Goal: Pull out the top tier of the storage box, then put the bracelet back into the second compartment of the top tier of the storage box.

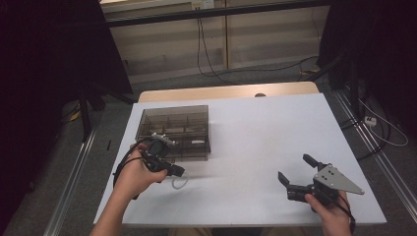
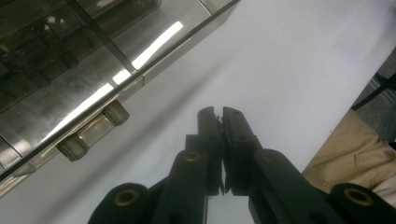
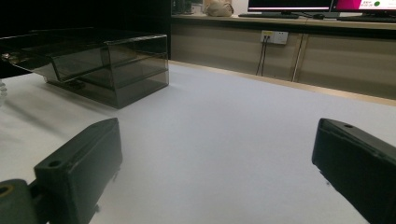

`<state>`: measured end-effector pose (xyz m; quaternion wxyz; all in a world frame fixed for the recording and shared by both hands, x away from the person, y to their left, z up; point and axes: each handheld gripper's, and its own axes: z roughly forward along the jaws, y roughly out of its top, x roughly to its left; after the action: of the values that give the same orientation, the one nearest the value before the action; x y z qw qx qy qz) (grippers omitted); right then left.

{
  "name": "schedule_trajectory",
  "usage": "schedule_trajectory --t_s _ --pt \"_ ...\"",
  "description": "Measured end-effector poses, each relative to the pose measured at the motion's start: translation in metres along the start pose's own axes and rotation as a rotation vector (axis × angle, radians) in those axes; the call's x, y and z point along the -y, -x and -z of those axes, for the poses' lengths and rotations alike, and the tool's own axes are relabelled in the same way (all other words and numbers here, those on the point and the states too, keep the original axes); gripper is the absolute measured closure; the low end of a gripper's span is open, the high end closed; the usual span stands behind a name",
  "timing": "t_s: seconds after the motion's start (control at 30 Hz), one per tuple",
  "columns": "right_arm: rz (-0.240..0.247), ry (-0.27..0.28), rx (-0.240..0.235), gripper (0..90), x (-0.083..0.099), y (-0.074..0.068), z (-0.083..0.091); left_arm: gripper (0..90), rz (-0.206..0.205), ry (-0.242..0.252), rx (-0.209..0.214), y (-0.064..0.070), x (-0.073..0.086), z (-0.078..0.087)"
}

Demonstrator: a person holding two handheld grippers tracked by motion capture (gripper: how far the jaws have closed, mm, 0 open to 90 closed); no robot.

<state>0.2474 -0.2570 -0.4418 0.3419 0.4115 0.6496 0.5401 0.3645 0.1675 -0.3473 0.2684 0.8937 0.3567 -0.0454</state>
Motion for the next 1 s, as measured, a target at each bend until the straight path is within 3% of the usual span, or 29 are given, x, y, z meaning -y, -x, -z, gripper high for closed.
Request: schedule_trajectory --t_s 1.0 --pt "0.003 0.000 -0.003 1.0 -0.001 -0.002 -0.001 87.4 -0.024 -0.026 -0.047 -0.004 -0.009 0.029"
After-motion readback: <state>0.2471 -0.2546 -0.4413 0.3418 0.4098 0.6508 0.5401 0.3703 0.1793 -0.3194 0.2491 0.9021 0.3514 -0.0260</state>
